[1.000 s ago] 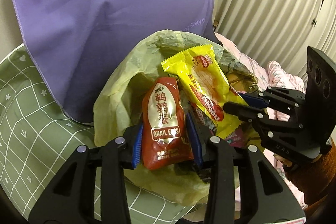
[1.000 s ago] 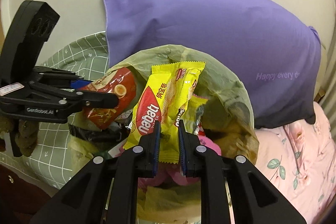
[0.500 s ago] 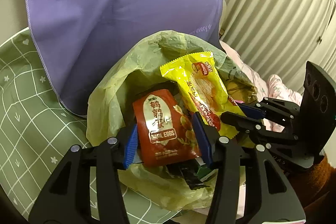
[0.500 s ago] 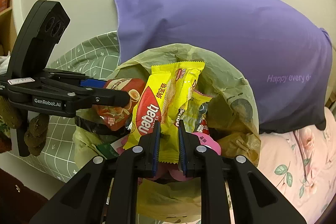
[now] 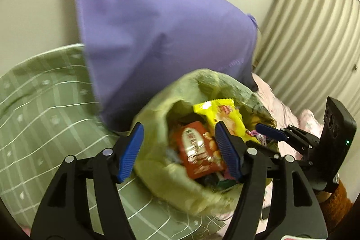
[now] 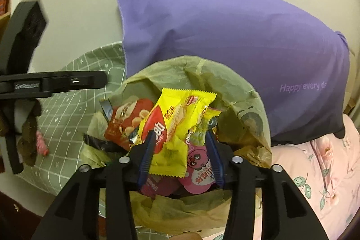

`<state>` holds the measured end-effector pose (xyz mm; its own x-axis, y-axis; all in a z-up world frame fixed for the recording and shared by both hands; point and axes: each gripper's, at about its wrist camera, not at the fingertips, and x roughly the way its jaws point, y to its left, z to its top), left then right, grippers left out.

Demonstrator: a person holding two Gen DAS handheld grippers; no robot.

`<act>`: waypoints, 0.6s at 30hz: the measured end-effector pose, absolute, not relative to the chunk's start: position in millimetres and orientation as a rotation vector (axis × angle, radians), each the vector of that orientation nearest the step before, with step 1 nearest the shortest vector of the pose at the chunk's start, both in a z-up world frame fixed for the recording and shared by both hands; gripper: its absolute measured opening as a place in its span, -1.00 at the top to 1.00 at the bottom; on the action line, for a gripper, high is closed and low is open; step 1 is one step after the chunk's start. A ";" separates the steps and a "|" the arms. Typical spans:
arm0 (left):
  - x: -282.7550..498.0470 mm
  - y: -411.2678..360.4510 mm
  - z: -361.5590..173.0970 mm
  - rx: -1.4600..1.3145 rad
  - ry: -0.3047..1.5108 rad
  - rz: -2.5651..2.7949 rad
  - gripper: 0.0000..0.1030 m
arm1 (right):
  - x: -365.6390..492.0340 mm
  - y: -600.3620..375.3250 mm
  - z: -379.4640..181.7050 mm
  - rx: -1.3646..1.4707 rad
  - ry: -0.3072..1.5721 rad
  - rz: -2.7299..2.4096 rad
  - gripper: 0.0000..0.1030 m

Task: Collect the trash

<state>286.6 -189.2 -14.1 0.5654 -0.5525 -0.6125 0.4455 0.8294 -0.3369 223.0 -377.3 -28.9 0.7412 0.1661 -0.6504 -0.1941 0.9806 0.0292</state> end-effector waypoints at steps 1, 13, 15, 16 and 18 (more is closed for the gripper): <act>278.9 -179.2 -11.5 -0.149 0.760 -0.571 -0.36 | 219.7 -377.0 -26.1 -0.024 0.700 0.183 0.14; 145.3 -61.0 5.2 -0.074 0.615 -0.285 -0.72 | 135.8 -314.7 14.4 0.025 0.617 0.253 0.14; 117.2 -49.4 5.5 -0.051 0.599 -0.239 -0.72 | 115.0 -294.4 18.3 0.003 0.620 0.269 0.14; 102.6 -43.7 5.6 -0.041 0.597 -0.218 -0.72 | 107.6 -288.4 19.4 0.001 0.623 0.278 0.14; 78.2 -34.5 5.2 -0.029 0.604 -0.176 -0.72 | 84.7 -270.6 22.6 0.000 0.621 0.326 0.14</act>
